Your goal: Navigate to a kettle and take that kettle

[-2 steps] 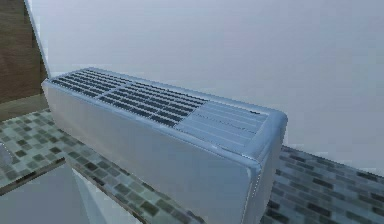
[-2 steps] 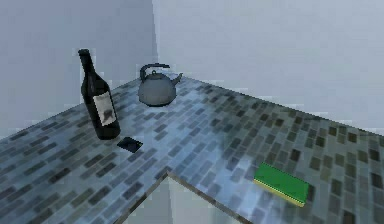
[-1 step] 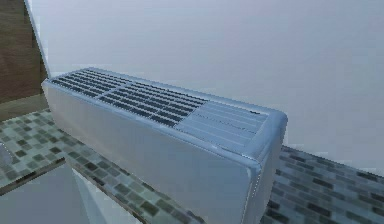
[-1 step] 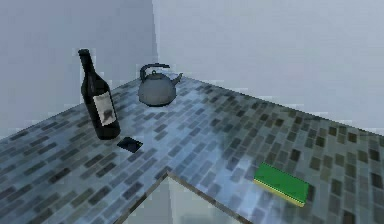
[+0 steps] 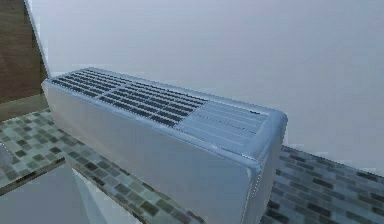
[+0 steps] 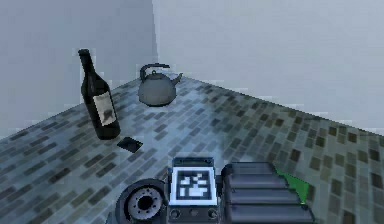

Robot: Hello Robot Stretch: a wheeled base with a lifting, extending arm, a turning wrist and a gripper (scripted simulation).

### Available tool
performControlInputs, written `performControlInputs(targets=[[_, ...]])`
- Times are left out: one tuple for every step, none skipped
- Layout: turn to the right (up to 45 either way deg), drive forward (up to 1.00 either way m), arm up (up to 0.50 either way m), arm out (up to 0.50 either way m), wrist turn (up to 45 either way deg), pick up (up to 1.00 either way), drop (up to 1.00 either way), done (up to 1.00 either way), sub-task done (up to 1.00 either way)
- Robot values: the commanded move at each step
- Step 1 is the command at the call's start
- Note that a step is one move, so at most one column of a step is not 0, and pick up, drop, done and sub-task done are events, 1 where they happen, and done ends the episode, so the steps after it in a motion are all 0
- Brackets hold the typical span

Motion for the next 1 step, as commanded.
performControlInputs(targets=[[0.0, 0.0, 0.0, 0.5, 0.0, 0.0, 0.0, 0.0, 0.0]])
